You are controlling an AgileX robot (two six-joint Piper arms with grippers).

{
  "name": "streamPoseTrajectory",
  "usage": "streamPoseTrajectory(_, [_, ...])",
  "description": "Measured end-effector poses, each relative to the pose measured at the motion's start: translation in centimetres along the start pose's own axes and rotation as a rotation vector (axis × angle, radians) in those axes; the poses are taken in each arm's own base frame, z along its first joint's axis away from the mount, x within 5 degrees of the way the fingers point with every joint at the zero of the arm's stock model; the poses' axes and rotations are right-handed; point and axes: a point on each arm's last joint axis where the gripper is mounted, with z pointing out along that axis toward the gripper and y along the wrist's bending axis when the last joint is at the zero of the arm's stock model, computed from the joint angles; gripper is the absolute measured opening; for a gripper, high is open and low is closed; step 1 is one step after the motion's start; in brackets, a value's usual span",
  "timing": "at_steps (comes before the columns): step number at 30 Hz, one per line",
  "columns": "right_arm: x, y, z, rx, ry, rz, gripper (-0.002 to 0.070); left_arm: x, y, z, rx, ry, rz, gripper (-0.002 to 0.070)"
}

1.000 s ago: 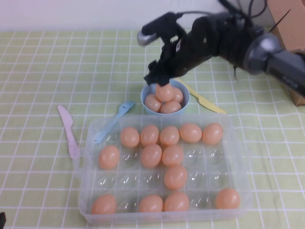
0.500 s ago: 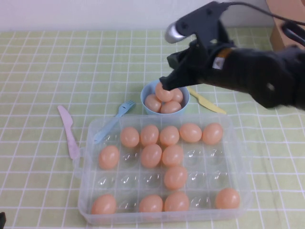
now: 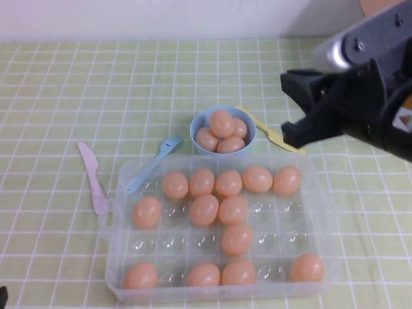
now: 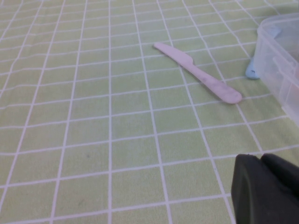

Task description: Take an egg out of the egg box

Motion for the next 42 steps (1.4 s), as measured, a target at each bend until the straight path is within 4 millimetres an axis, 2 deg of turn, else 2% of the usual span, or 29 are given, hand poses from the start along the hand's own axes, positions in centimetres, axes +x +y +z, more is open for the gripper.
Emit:
streamPoseTrajectory(6, [2.0, 0.5, -1.5, -0.008, -0.045, -0.046, -0.0017, 0.0, 0.0, 0.0, 0.000, 0.000, 0.000, -0.0005])
streamPoseTrajectory(13, [4.4, 0.5, -1.9, 0.012, -0.127, -0.116, -0.0017, 0.0, 0.0, 0.0, 0.000, 0.000, 0.000, -0.0005])
streamPoseTrajectory(17, [7.0, 0.3, -2.5, 0.038, -0.203, -0.132, -0.0017, 0.0, 0.0, 0.0, 0.000, 0.000, 0.000, -0.0005])
streamPoseTrajectory(22, [10.9, -0.2, -4.5, 0.112, -0.327, -0.133, -0.0017, 0.0, 0.0, 0.0, 0.000, 0.000, 0.000, -0.0005])
streamPoseTrajectory(28, [14.3, -1.0, -7.1, 0.193, -0.340, -0.123, -0.0017, 0.0, 0.0, 0.0, 0.000, 0.000, -0.001, -0.0005])
streamPoseTrajectory(32, [15.1, -1.4, -9.6, 0.242, -0.348, -0.147, -0.0017, 0.0, 0.0, 0.0, 0.000, 0.000, -0.001, -0.0005])
streamPoseTrajectory(42, [15.8, -3.2, -12.8, 0.397, -0.234, -0.071, -0.0018, 0.0, 0.0, 0.0, -0.001, 0.000, 0.001, -0.0005])
